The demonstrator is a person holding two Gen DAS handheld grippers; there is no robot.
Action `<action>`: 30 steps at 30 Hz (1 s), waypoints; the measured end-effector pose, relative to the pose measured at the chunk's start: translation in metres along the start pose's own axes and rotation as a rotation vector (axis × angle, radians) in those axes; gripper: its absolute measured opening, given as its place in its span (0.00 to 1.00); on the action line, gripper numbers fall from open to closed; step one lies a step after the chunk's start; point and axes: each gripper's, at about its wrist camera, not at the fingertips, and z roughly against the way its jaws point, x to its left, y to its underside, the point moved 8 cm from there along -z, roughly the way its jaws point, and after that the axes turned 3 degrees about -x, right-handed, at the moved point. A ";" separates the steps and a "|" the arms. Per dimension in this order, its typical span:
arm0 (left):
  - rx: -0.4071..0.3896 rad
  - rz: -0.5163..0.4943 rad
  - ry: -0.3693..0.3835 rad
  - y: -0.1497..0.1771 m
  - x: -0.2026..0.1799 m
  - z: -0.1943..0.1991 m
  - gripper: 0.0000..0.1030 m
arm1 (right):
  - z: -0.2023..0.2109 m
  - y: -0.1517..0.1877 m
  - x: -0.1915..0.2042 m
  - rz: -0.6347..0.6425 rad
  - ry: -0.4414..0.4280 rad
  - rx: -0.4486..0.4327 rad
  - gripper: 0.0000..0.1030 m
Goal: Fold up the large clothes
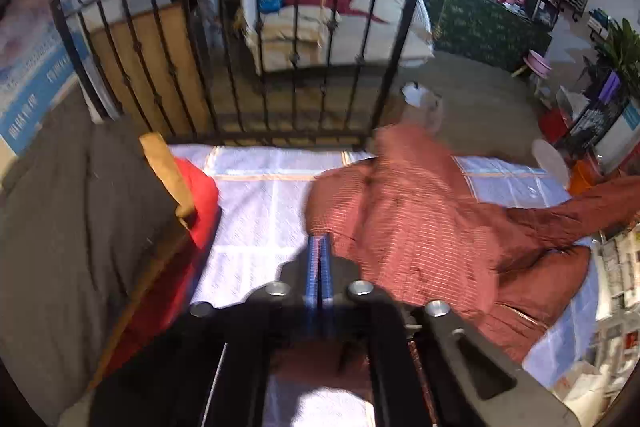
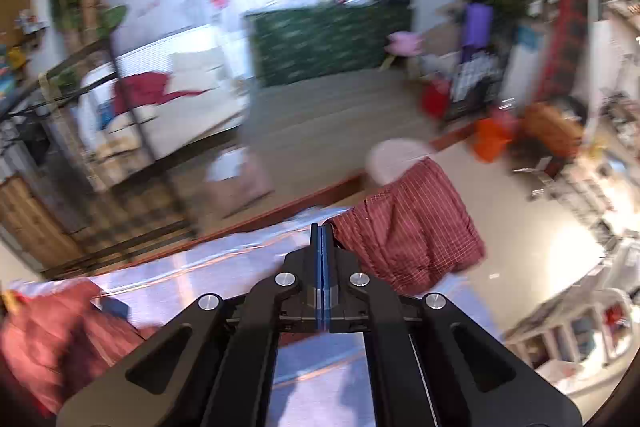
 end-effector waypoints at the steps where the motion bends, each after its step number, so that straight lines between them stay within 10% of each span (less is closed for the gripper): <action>1: -0.025 -0.022 -0.064 -0.003 0.005 -0.001 0.00 | 0.001 0.004 -0.019 -0.024 0.033 -0.001 0.00; 6: 0.138 0.093 -0.058 0.031 0.034 -0.062 0.00 | -0.052 0.054 -0.061 -0.213 0.061 0.121 0.01; 8: 0.169 0.077 -0.061 0.044 0.026 -0.069 0.32 | -0.084 0.092 -0.058 -0.264 0.017 0.279 0.07; 9: 0.187 0.067 -0.073 0.051 0.022 -0.070 0.80 | -0.091 0.111 -0.056 -0.279 0.009 0.335 0.23; 10: 0.182 0.062 -0.075 0.057 0.016 -0.070 0.90 | -0.101 0.127 -0.059 -0.289 0.009 0.391 0.40; 11: 0.169 0.060 -0.068 0.066 0.010 -0.068 0.90 | -0.106 0.146 -0.052 -0.291 0.009 0.432 0.77; 12: 0.186 0.056 -0.056 0.077 0.002 -0.068 0.90 | -0.107 0.163 -0.046 -0.302 -0.002 0.450 0.82; 19: 0.458 0.062 0.048 0.187 -0.042 -0.096 0.90 | -0.107 0.271 0.047 -0.141 -0.168 0.648 0.82; 23: 0.479 0.035 0.050 0.208 -0.054 -0.096 0.90 | -0.093 0.351 0.109 -0.191 -0.312 0.854 0.82; 30: 0.432 0.068 0.008 0.194 -0.022 -0.080 0.91 | -0.001 0.459 0.261 0.499 -0.585 0.963 0.82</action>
